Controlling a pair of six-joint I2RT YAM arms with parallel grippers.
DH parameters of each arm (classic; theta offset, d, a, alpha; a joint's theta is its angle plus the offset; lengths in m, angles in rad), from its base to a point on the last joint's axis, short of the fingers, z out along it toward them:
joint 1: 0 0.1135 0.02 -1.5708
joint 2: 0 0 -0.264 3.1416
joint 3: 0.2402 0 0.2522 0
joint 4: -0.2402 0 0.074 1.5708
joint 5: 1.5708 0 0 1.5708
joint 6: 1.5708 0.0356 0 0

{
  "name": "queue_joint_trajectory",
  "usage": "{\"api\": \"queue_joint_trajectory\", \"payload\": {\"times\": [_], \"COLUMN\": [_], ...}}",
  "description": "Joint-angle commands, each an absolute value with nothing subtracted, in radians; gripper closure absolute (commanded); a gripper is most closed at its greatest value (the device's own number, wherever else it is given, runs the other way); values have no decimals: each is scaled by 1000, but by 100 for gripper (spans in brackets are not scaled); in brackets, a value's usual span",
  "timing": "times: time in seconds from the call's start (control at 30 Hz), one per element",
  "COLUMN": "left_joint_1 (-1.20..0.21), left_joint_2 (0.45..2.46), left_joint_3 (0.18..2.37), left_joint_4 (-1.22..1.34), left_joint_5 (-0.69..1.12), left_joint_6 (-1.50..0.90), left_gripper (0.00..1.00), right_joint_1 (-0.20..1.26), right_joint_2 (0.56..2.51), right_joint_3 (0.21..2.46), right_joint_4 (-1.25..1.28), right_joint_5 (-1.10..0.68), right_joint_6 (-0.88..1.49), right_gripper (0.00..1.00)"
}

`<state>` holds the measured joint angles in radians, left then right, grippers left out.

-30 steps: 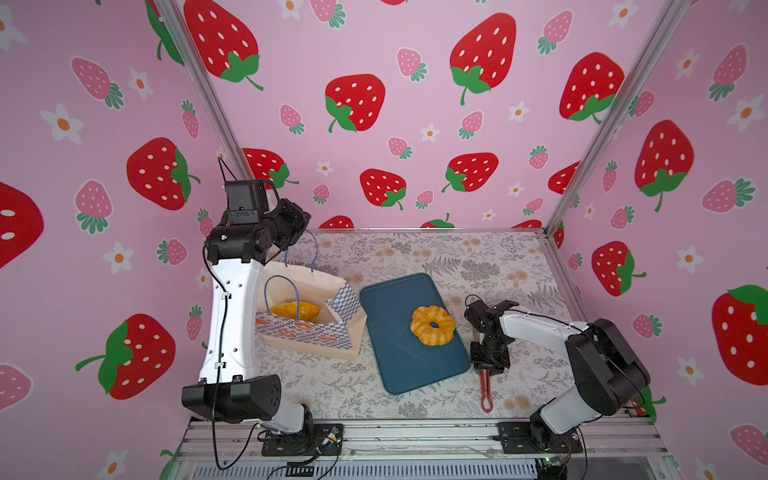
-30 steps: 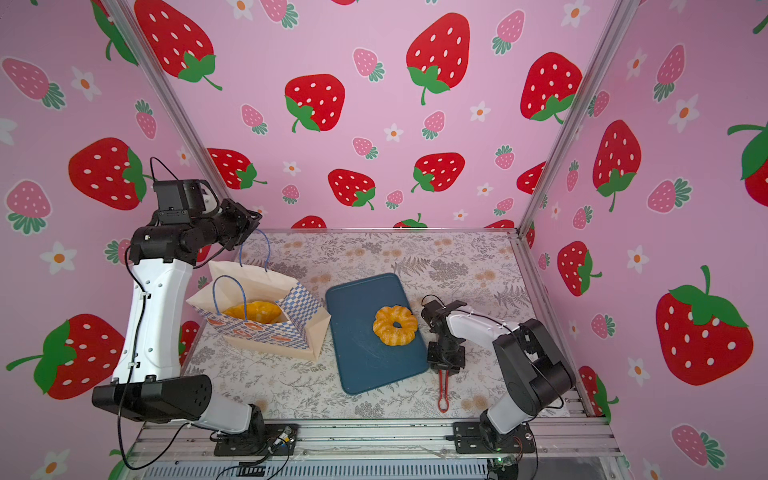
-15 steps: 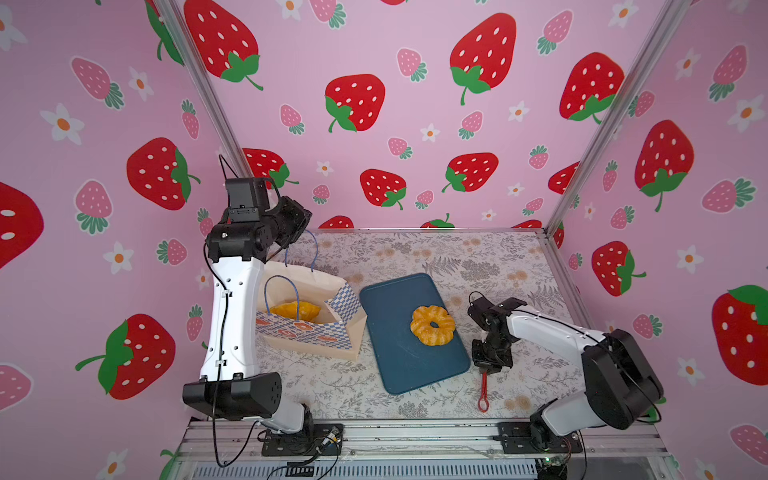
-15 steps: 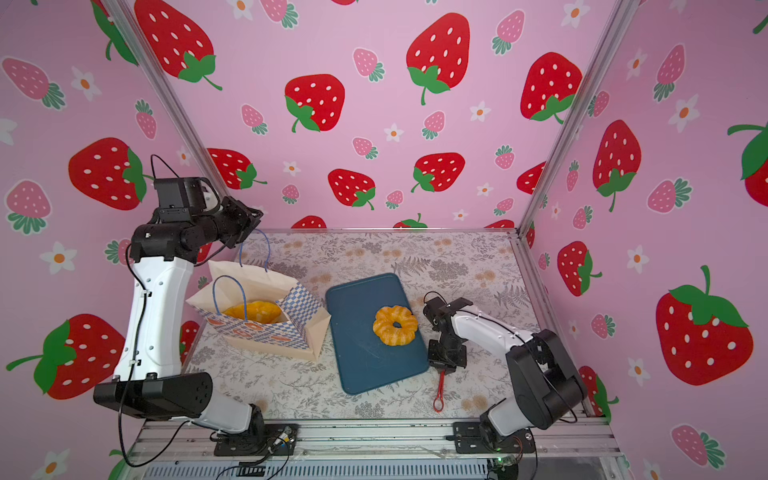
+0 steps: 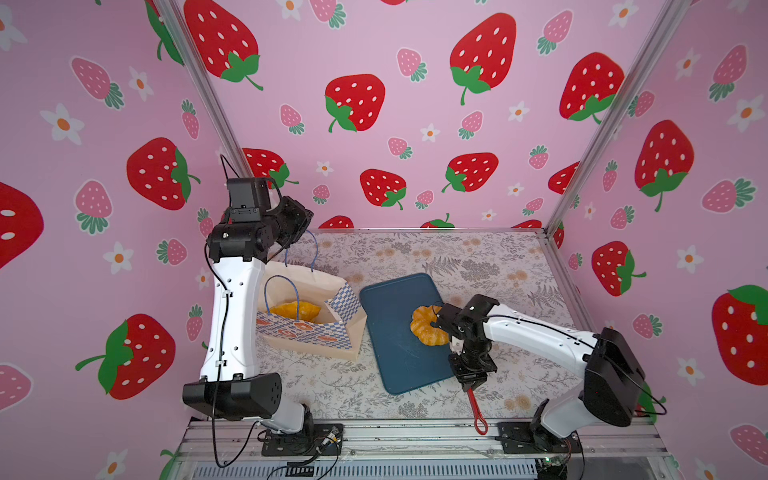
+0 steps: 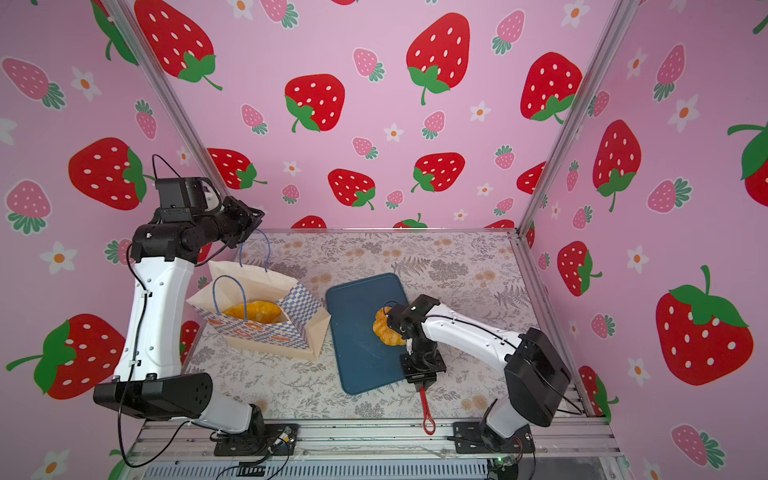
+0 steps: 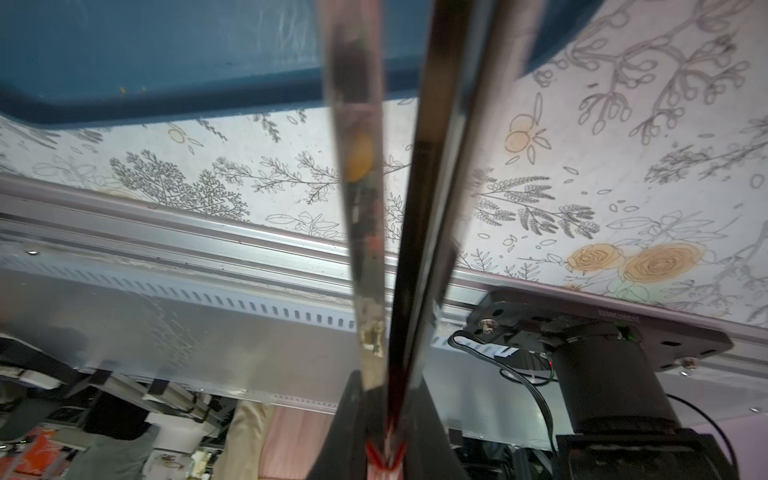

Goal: Pack bread into a paper bag
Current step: Pick up the clamp from the center of the board, then pick up the fake bread from the plate.

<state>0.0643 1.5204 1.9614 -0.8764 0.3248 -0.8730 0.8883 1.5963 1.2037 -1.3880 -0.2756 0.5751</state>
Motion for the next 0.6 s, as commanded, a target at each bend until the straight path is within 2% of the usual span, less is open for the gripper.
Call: {"api": "queue_joint_trajectory", "payload": {"times": [0.0,0.37,0.57], "left_joint_1": [59,58,59], "left_joint_2": [1474,1439,1432], "left_joint_3": [1951,1924,1916], "left_joint_4": [-858,-842,-836], "left_joint_5": [324,326,326], "left_joint_6": [-879,-891,-892], "left_gripper": [76,76,76], "right_joint_1": [940,945,945], "right_joint_2": [1619,1669,1677], "right_joint_3": [1305,1401,1423], "right_joint_4": [-1514,-1641,-1638], "right_joint_5": [-158,-38,-47], "right_joint_6": [531,428,405], "right_gripper": [98,88,73]}}
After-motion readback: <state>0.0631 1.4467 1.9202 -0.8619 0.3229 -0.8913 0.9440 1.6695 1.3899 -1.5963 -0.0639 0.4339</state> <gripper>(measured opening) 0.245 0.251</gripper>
